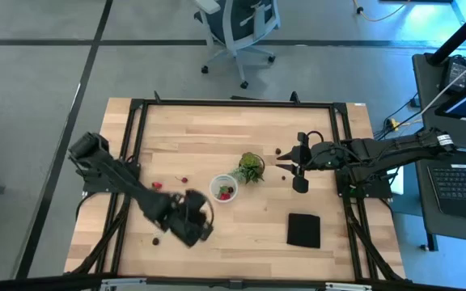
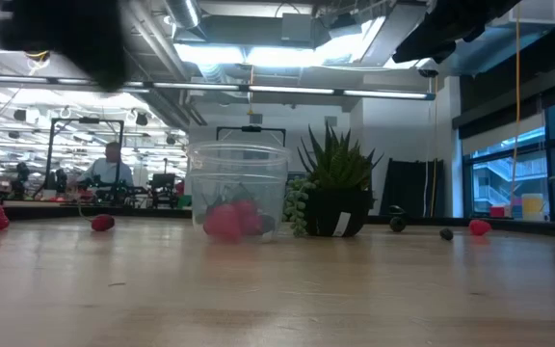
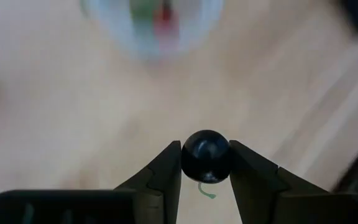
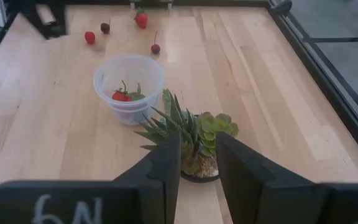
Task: Pick and placing Produce into tupperware
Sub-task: Put the black cherry into the transparent container
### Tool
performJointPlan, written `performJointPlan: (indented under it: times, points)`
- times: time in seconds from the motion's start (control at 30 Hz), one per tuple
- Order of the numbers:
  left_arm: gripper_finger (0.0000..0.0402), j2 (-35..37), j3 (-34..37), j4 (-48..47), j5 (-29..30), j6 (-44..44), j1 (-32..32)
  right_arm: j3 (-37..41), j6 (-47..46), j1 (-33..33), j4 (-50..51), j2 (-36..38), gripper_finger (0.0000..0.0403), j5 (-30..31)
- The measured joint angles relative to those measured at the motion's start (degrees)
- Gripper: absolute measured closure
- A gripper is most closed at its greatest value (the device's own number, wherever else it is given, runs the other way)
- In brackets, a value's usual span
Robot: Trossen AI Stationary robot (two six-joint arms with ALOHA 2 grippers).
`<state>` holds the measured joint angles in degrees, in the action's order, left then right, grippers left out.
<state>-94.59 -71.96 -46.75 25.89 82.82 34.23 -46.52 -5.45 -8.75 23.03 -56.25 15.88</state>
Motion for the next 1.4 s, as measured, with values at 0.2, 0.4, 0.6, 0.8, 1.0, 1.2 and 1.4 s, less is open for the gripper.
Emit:
performJointPlan:
  times: [0.2,0.4,0.6,0.8,1.0,1.2,1.4]
  points:
    - [0.0281,3.48,-0.09,3.68,3.48,-16.84,-9.13,0.00,-0.02,0.00,-1.27,0.00,0.0299,0.02]
    - [0.0294,2.77,-0.05,7.61,-2.45,-28.87,-18.45,0.00,-0.06,0.00,-1.45,0.00,0.0299,0.02]
    - [0.0288,1.46,-0.11,9.05,-7.04,-32.81,-23.08,-0.01,-0.33,0.00,-1.30,0.02,0.0299,0.02]
    - [0.0293,-1.72,-0.11,8.67,-10.34,-33.94,-23.80,0.00,-0.32,0.00,-0.93,0.04,0.0299,0.00]
    - [0.0288,-5.21,-0.11,8.85,-11.82,-33.93,-23.84,0.00,-0.31,0.00,-0.93,0.04,0.0299,0.02]
    - [0.0289,-8.60,-0.11,8.94,-13.98,-33.94,-23.96,0.00,-0.20,0.00,-0.93,0.04,0.0299,0.01]
    - [0.0281,-9.61,-0.11,10.07,-16.01,-33.91,-24.01,0.00,0.02,0.00,-0.85,0.02,0.0299,0.02]
